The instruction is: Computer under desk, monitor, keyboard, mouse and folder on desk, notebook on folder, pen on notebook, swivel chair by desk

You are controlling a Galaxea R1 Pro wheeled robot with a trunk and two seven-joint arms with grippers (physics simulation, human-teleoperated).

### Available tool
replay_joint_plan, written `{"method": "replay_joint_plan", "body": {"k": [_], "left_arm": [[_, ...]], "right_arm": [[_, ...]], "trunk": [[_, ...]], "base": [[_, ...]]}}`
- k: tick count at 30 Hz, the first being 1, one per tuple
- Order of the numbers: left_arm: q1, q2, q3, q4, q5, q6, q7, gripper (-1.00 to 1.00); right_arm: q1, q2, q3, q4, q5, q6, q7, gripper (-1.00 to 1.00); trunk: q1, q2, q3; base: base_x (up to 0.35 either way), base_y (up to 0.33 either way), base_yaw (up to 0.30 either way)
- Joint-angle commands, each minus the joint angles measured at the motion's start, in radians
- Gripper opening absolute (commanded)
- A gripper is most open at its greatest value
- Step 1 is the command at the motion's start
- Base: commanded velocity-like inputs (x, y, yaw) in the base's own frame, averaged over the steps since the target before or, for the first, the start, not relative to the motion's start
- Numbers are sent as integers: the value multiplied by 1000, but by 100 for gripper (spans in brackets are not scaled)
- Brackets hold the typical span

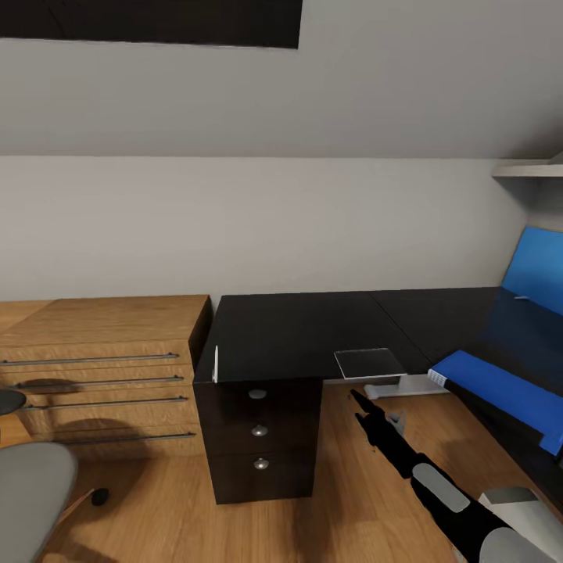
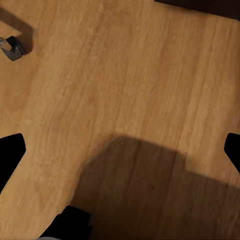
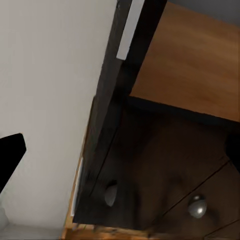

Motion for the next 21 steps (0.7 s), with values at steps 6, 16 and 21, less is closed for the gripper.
{"method": "replay_joint_plan", "body": {"k": [6,16,21], "left_arm": [[-1,0,-15,2,7,-6,8,100],[-1,0,-15,3,6,-11,7,100],[-1,0,-15,2,7,-27,5,100]], "right_arm": [[-1,-5,-88,-82,-12,53,-72,100],[-1,-1,-256,-229,-57,101,-399,100],[-1,1,-259,-214,-56,100,-412,100]], "trunk": [[0,0,-1],[0,0,-1],[0,0,-1]], "base": [[0,0,0],[0,0,0],[137,0,0]]}}
